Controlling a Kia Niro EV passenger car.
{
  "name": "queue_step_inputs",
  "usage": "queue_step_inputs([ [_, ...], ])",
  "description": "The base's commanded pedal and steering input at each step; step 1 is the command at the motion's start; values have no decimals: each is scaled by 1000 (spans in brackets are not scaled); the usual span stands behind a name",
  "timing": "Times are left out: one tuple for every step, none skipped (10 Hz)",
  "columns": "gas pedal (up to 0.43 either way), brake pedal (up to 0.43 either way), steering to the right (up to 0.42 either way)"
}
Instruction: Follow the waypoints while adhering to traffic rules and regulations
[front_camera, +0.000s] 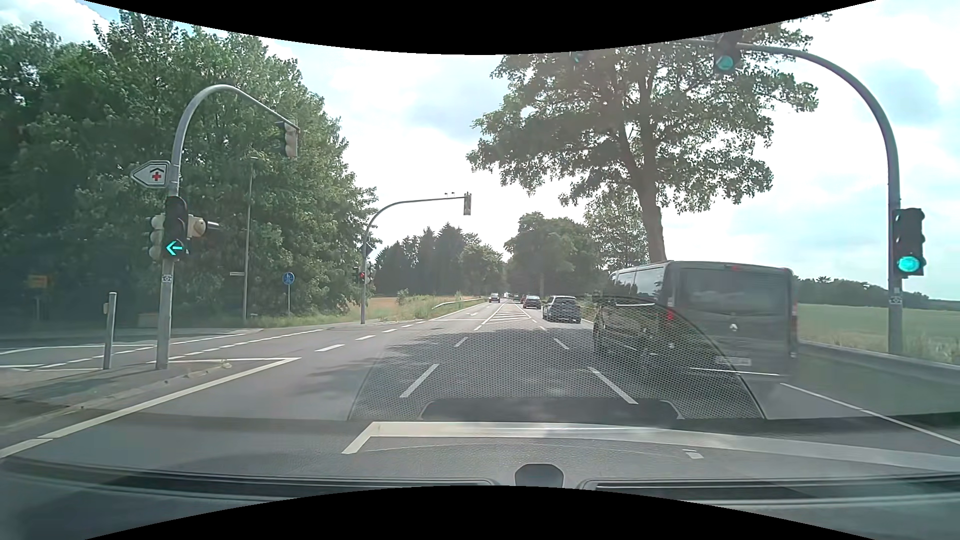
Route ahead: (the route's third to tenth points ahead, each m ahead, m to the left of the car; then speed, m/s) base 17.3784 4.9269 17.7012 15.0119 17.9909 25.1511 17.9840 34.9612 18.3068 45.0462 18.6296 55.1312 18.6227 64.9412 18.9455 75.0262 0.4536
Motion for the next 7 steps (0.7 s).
queue_step_inputs([
  [110, 0, 10],
  [130, 0, 10],
  [150, 0, 10],
  [189, 0, 10],
  [268, 0, 10],
  [280, 0, 10],
  [280, 0, 10],
])
